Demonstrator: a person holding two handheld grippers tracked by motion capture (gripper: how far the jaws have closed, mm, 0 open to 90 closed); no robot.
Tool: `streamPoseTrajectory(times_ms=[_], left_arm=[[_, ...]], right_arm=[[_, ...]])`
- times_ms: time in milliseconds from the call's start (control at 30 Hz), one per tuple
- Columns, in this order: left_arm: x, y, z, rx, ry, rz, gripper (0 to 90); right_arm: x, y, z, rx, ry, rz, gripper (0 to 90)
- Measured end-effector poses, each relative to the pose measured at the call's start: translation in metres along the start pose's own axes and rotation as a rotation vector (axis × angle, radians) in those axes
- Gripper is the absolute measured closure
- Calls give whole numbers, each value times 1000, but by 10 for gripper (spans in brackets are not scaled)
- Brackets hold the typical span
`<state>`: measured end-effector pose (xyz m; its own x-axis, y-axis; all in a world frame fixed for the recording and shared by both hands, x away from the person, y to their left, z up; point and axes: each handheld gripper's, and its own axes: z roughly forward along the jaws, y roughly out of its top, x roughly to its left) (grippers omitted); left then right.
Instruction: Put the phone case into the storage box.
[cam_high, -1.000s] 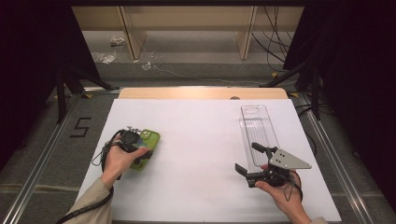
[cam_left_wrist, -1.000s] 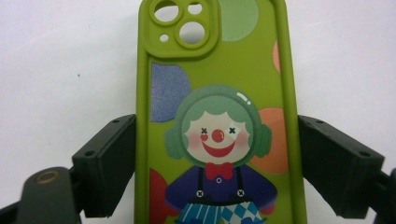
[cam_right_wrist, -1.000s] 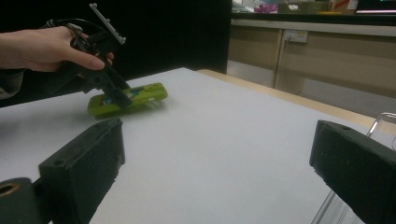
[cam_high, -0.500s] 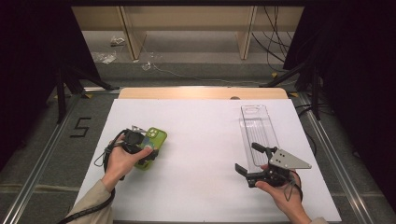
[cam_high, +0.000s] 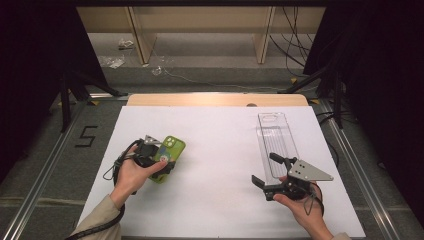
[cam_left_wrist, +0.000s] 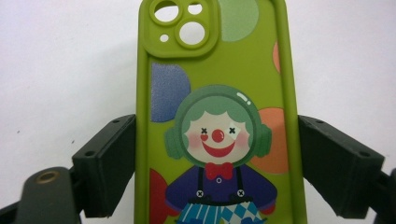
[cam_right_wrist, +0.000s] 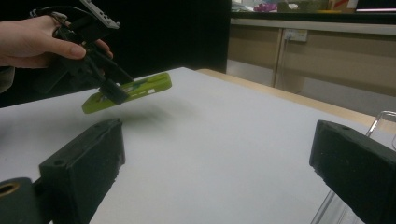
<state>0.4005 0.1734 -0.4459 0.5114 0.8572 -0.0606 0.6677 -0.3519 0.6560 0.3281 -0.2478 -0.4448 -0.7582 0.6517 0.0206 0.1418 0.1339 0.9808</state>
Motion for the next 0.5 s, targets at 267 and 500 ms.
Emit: streamPoseTrajectory(times_ms=[267, 500], left_arm=[[-13, 3, -4, -48, -21, 40, 158], [-18, 3, -6, -83, -33, 65, 159]], right_arm=[[0, 0, 0, 0, 0, 0, 43], [0, 0, 0, 1, 0, 0, 45]])
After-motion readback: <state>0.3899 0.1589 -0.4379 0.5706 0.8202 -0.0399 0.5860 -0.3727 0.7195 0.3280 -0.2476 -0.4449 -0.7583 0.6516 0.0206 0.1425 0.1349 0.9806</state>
